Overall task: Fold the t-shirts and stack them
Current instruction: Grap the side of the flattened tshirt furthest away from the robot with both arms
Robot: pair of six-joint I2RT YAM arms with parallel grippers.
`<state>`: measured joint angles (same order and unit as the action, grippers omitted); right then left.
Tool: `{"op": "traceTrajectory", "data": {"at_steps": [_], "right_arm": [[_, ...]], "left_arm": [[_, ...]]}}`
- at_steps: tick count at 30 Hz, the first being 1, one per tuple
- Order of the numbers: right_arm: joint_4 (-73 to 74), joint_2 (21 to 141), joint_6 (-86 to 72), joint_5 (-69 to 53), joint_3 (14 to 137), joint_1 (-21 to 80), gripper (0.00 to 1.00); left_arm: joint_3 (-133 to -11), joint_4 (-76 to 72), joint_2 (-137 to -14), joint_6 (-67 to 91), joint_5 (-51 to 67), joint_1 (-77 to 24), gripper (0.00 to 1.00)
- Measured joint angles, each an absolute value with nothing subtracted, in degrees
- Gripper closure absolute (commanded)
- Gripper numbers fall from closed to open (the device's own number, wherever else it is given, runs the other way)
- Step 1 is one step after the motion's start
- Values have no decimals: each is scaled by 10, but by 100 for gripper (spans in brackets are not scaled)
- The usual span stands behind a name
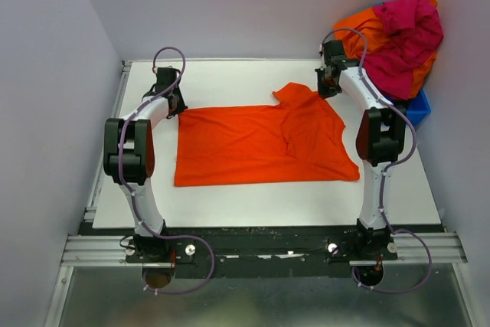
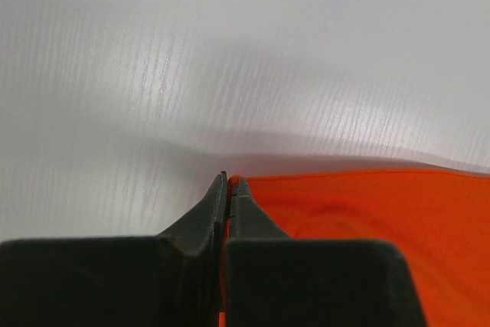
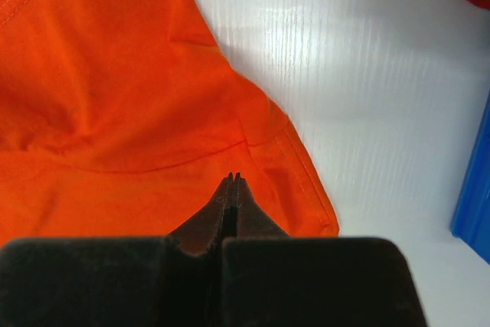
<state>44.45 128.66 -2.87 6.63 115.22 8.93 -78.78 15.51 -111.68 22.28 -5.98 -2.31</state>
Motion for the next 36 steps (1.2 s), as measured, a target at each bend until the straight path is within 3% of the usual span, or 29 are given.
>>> {"op": "traceTrajectory", "data": {"at_steps": [3, 4, 5, 9, 12, 14, 24, 32, 36], "right_arm": [[444, 1271, -32, 67, 1135, 87, 99], [444, 1267, -34, 67, 1132, 86, 95], [444, 1263, -34, 66, 1129, 85, 83], [445, 1265, -34, 52, 1141, 81, 68], [458, 1299, -34, 44, 1207, 79, 50], [458, 1324, -32, 42, 1252, 78, 44], [460, 1403, -25, 20, 1336, 76, 48], [481, 1455, -25, 7, 1387, 73, 45], [483, 1455, -24, 6, 1387, 70, 55]], "left_arm": [[-785, 148, -1114, 222, -55, -23, 100], [-785, 146, -1114, 221, -54, -23, 100], [-785, 144, -1114, 221, -53, -23, 100], [-785, 142, -1114, 221, -53, -23, 100], [-785, 142, -1114, 220, -53, -23, 100], [-785, 142, -1114, 220, -53, -23, 100], [-785, 143, -1114, 220, -52, -23, 100], [-791, 144, -1114, 220, -52, -24, 100], [-791, 146, -1114, 220, -52, -24, 100]]}}
